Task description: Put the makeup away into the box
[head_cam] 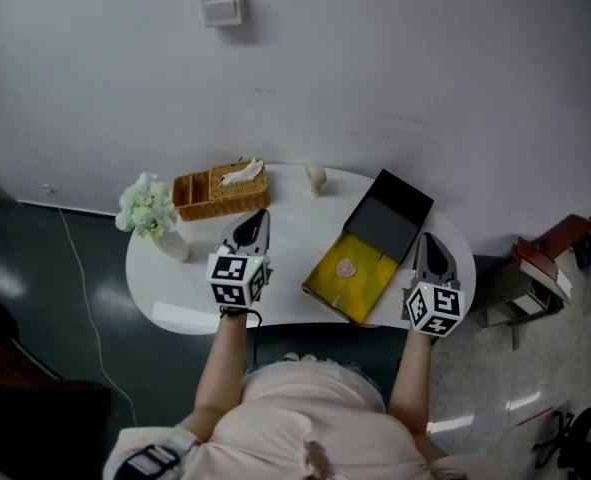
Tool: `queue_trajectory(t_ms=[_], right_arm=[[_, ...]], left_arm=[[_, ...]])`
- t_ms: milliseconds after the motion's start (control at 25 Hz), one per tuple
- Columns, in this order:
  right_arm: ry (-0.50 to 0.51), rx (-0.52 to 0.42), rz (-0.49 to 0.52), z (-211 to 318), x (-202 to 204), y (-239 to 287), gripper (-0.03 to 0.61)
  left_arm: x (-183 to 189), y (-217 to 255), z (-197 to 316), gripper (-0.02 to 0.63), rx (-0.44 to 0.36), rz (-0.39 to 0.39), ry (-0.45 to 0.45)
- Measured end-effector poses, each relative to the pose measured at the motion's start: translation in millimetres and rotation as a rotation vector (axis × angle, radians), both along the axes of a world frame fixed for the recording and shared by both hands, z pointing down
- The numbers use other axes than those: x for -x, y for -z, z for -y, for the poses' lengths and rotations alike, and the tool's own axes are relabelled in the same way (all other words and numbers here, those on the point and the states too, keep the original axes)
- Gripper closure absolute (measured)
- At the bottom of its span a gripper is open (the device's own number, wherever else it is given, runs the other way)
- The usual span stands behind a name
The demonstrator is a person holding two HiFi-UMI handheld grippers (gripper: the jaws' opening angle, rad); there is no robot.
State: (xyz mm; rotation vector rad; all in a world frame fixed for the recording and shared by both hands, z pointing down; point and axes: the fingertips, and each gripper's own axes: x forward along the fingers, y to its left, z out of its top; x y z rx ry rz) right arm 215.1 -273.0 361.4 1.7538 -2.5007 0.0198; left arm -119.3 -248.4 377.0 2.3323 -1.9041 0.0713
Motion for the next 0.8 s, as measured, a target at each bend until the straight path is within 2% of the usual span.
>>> queue_trajectory(t_ms=[800], right_arm=[[-0.010,0.030,-0.011,0.3,-6.7,-5.9,0.561]], left_arm=[[-7.4,-2.9,-1.8,0.588,0.005,-0.018,0.000]])
